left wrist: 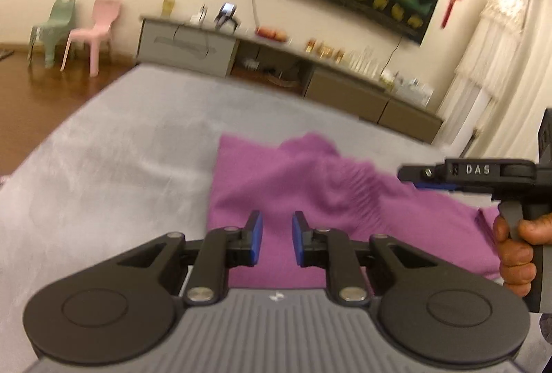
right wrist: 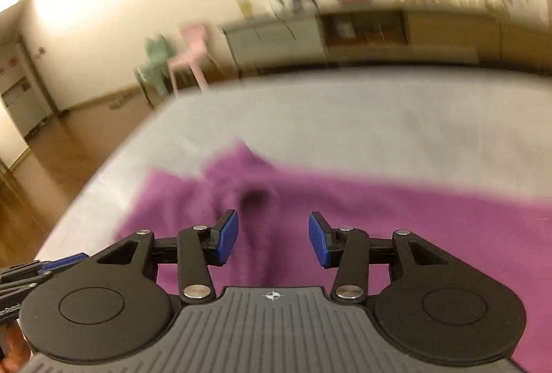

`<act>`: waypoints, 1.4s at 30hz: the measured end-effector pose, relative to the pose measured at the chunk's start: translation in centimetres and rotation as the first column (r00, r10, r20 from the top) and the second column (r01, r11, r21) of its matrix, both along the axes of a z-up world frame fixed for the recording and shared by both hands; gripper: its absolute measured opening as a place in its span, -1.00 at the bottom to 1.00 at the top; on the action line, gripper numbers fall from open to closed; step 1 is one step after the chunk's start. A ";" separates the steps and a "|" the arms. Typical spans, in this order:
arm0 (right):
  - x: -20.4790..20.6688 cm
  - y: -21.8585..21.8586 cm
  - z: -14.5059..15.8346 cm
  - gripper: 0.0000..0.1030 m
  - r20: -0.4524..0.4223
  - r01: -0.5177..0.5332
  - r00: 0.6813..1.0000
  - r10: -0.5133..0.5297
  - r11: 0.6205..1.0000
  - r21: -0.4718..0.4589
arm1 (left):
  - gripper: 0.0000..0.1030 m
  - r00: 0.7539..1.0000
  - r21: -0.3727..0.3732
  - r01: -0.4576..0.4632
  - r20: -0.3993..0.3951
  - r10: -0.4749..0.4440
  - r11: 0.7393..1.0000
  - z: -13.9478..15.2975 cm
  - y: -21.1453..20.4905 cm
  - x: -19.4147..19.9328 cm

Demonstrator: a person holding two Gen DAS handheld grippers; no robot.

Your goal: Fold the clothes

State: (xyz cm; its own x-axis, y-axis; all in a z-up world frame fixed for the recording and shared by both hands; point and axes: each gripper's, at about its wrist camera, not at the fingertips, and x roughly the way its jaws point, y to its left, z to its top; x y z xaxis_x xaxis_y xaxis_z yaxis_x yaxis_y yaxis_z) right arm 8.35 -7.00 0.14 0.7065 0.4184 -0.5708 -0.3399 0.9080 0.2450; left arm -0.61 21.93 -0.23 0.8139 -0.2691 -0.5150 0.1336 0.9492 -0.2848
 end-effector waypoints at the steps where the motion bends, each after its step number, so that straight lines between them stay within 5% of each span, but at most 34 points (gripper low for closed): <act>1: -0.3 1.0 0.7 -0.06 0.050 -0.036 0.998 0.036 0.999 -0.018 | -0.64 1.000 0.002 0.004 -0.004 -0.004 1.000 -0.1 -0.2 0.4; 4: 0.7 5.4 0.7 -0.10 0.118 -0.186 0.973 0.199 0.976 -0.109 | -0.64 0.999 0.027 0.013 -0.043 -0.012 1.000 -1.1 -0.9 1.5; 6: 2.8 6.9 -0.9 -0.16 0.064 -0.213 0.972 0.226 0.964 -0.162 | -0.64 0.996 0.075 0.009 -0.092 -0.002 0.997 -2.4 -1.2 2.3; 8: 4.1 5.9 -3.4 -0.34 -0.004 -0.159 0.987 0.161 0.970 -0.186 | -0.68 0.992 0.083 0.003 -0.129 0.008 0.997 -3.3 -1.0 2.5; 9: 4.3 5.0 -4.5 -0.32 -0.024 -0.136 0.991 0.134 0.975 -0.174 | -0.71 0.991 0.072 0.003 -0.131 0.007 0.997 -3.3 -0.9 2.5; 10: 4.5 4.1 -5.6 -0.10 -0.044 -0.112 0.993 0.106 0.980 -0.162 | -0.75 0.991 0.061 0.003 -0.133 0.005 0.998 -3.3 -0.7 2.5; 13: 4.5 2.5 -7.0 -0.08 -0.064 -0.092 0.995 0.083 0.984 -0.153 | -0.77 0.990 0.040 0.000 -0.139 0.006 0.999 -3.0 -0.7 2.5; 19: -0.3 2.9 -1.1 -0.13 0.050 -0.133 0.989 0.140 0.984 -0.118 | -0.71 0.996 0.048 0.037 -0.083 -0.033 0.998 -1.4 -1.7 1.2; 25: -3.9 2.5 -6.5 -0.12 0.006 -0.221 0.974 0.227 0.954 -0.204 | -0.72 0.989 0.084 0.033 -0.150 -0.020 0.996 -3.2 -2.3 2.3; 32: -2.5 3.5 -3.7 -0.10 -0.087 -0.211 0.976 0.198 0.957 -0.199 | -0.72 0.988 0.097 0.020 -0.152 -0.005 0.995 -3.0 -2.6 2.0; 37: -5.2 1.5 -0.5 -0.05 -0.023 -0.122 0.992 0.120 0.986 -0.113 | -0.70 0.994 0.076 0.004 -0.112 0.005 0.997 -2.1 -2.5 1.1; 42: -4.9 1.4 -1.5 0.08 -0.067 -0.140 0.989 0.132 0.981 -0.131 | -0.70 0.990 0.107 -0.010 -0.137 0.024 0.994 -1.6 -3.0 1.6</act>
